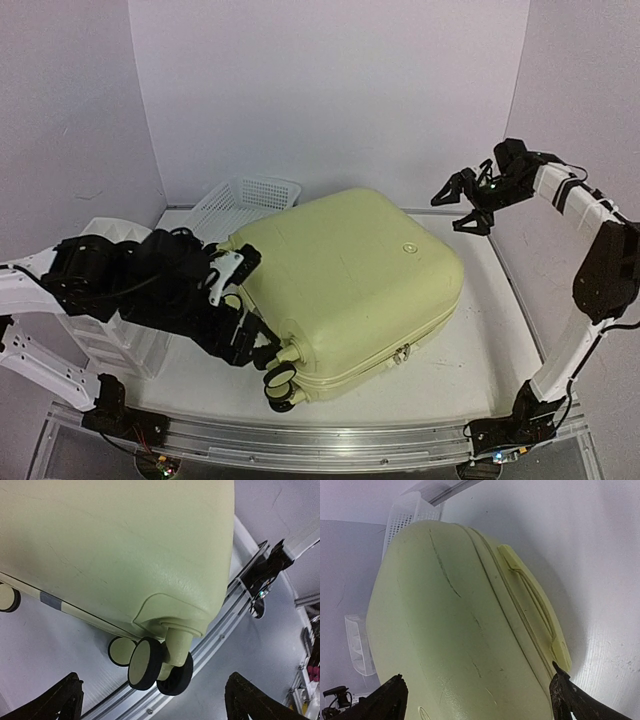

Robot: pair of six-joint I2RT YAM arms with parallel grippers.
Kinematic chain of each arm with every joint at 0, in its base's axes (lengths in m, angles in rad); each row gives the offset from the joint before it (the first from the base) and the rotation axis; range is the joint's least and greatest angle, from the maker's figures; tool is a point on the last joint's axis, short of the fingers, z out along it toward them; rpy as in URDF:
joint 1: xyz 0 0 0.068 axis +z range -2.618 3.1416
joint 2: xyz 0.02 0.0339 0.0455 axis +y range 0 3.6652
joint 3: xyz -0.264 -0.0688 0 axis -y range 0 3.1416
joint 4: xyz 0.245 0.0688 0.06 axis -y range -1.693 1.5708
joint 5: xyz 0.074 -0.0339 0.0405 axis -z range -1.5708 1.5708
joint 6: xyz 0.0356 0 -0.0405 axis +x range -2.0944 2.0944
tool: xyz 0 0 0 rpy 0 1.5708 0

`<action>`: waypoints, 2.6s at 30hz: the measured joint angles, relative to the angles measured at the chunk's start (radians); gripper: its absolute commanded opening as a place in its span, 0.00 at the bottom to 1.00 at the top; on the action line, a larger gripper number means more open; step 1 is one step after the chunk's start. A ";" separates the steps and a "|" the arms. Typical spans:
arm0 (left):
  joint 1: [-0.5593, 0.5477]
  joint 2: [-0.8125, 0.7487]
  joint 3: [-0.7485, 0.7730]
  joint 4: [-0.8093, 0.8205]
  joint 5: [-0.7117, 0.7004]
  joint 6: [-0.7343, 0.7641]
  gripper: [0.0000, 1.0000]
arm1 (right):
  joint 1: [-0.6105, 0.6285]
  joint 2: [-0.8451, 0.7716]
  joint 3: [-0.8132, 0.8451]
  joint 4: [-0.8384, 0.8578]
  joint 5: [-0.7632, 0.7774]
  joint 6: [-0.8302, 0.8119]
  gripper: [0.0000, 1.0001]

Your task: Open, take out, and arrange the luggage

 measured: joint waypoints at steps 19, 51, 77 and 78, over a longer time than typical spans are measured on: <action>0.354 0.312 0.211 0.036 0.129 -0.120 0.97 | 0.115 0.032 -0.145 0.149 -0.052 0.008 0.98; 0.429 0.986 1.050 0.146 0.436 0.273 0.99 | 0.130 -0.694 -0.612 -0.016 0.340 0.105 0.98; 0.515 0.449 0.258 0.204 0.394 -0.031 0.93 | 0.130 -0.486 -0.470 -0.034 0.301 0.028 0.98; 0.518 0.457 0.266 0.206 0.400 -0.040 0.92 | 0.130 -0.488 -0.476 -0.028 0.301 0.031 0.98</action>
